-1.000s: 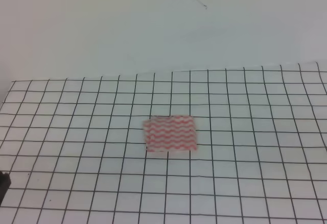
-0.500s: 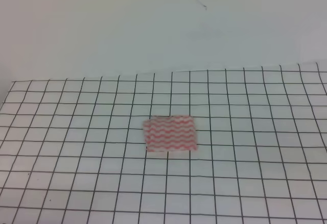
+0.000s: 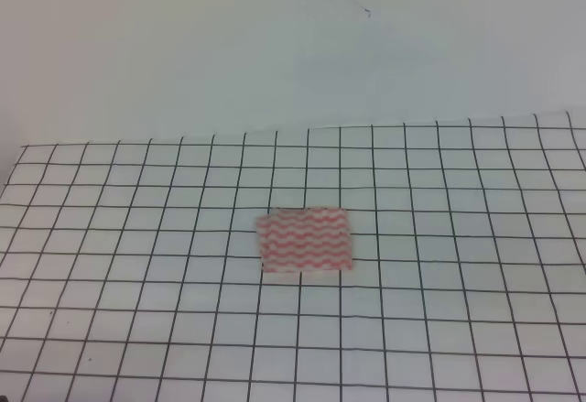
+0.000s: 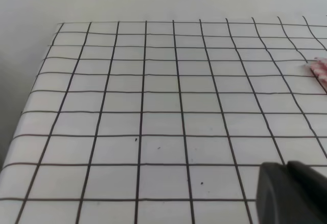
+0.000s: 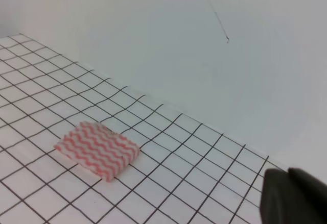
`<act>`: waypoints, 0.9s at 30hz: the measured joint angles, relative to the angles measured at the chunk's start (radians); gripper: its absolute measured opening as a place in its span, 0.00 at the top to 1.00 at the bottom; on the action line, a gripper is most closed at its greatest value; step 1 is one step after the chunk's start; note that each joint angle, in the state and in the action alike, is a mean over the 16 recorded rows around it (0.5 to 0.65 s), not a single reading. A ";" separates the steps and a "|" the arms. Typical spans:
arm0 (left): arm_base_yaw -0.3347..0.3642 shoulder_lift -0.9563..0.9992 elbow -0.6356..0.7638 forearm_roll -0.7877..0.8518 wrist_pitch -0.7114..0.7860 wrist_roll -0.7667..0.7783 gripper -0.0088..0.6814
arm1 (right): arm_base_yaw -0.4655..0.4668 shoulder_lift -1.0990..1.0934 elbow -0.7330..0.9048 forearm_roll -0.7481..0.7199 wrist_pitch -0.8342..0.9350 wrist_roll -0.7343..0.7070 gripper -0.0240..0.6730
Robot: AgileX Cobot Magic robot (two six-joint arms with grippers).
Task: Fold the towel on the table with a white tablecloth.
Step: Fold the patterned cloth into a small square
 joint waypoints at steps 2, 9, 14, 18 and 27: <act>0.000 0.000 0.000 0.000 0.000 0.000 0.99 | 0.000 0.000 0.000 0.000 0.000 0.000 0.97; -0.001 0.004 -0.011 -0.002 0.008 0.000 0.99 | 0.000 0.000 0.000 0.000 0.000 0.000 0.97; -0.001 0.004 -0.011 -0.002 0.008 0.000 0.99 | -0.017 -0.015 0.007 0.000 -0.004 0.000 0.97; -0.001 0.004 -0.011 -0.002 0.007 0.000 0.99 | -0.068 -0.052 0.026 0.005 -0.005 0.004 0.97; 0.000 0.002 -0.004 -0.001 0.000 0.002 0.99 | -0.254 -0.244 0.177 0.059 -0.007 0.032 0.97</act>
